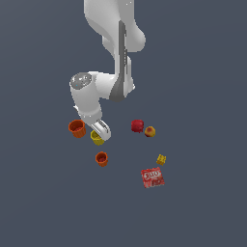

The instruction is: Pick up a designated object from a clutter of objects.

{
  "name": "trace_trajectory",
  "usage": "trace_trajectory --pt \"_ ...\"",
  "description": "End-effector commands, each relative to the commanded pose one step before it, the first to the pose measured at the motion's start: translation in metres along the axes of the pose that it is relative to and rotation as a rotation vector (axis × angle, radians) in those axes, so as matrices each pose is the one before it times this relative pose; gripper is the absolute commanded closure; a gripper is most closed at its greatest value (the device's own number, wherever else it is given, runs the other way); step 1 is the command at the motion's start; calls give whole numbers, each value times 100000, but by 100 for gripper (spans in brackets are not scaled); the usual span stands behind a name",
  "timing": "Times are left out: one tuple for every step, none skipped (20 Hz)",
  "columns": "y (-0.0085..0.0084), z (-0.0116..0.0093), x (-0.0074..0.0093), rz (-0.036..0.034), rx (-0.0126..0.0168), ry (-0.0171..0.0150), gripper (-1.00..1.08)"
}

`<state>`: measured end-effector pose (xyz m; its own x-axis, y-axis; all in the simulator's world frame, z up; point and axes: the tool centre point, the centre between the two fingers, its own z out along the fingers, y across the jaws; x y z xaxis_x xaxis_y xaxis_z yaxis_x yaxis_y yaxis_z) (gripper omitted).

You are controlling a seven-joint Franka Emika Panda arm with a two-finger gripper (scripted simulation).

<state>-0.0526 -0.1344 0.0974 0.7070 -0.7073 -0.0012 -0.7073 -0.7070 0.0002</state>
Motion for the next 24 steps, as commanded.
trace_trajectory --pt "-17 95 1 -18 25 36 -92" --pt "-1 153 -9 0 0 0 -92" --pt "20 210 -1 48 -6 9 -92" --pt "19 270 -4 48 -6 9 -92" --pt "-2 330 -18 0 0 0 -92" --pt "27 384 -5 67 -9 14 -92" --pt "17 440 -12 47 -7 10 -92" --pt "16 493 -13 47 -6 10 -92" --pt "22 523 -6 67 -7 14 -92" --pt "-9 478 -16 0 0 0 -92" --pt "19 414 6 68 0 11 -92" --pt "-13 358 -5 0 0 0 -92" --pt "17 294 15 68 9 7 -92" --pt "-13 242 1 0 0 0 -92" --pt "-11 187 3 0 0 0 -92" --pt "-9 132 3 0 0 0 -92" --pt "24 73 18 63 27 -2 -92" --pt "-2 26 1 0 0 0 -92" --pt "0 0 0 0 0 0 108" --pt "0 0 0 0 0 0 108" --pt "0 0 0 0 0 0 108" --pt "0 0 0 0 0 0 108" --pt "0 0 0 0 0 0 108" --pt "0 0 0 0 0 0 108"
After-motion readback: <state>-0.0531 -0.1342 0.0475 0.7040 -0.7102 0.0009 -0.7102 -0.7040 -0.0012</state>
